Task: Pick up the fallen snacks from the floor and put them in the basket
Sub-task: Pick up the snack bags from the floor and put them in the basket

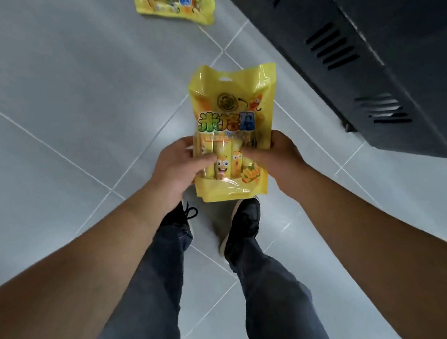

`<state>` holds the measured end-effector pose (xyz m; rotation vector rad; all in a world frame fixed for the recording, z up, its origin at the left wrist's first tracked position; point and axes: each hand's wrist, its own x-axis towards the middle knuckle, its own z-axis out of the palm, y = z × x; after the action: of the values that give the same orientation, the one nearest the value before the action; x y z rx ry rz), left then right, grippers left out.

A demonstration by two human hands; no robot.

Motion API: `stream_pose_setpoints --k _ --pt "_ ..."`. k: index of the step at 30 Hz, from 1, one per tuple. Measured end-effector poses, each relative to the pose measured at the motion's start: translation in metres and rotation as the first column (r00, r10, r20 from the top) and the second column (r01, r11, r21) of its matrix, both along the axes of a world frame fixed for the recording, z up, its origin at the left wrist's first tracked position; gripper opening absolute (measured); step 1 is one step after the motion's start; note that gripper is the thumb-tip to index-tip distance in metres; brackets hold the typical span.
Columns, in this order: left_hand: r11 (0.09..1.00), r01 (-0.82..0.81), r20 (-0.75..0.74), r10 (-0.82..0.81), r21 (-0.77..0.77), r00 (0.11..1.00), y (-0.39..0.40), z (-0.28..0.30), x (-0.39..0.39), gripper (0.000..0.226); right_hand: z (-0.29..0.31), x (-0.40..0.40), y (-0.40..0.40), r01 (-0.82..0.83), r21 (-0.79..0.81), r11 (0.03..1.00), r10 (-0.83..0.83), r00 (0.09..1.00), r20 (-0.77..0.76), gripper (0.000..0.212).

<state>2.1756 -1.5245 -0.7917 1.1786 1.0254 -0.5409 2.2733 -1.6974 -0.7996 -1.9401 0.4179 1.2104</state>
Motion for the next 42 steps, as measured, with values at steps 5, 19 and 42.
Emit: stream_pose_setpoints --k 5,19,42 --pt "0.995 -0.015 0.018 0.014 0.101 1.000 0.021 0.170 -0.012 0.038 0.160 0.001 0.027 -0.099 0.069 0.993 0.094 0.994 0.061 0.033" --pt "0.854 -0.348 0.308 0.236 0.387 0.922 0.024 0.481 -0.076 0.030 0.463 -0.020 0.073 -0.406 0.307 0.861 0.284 0.884 0.371 0.029" --pt "0.394 -0.781 0.737 0.297 0.485 0.607 0.147 0.698 -0.273 0.019 0.707 -0.170 0.269 -0.812 0.445 0.376 0.371 0.573 0.731 0.031"
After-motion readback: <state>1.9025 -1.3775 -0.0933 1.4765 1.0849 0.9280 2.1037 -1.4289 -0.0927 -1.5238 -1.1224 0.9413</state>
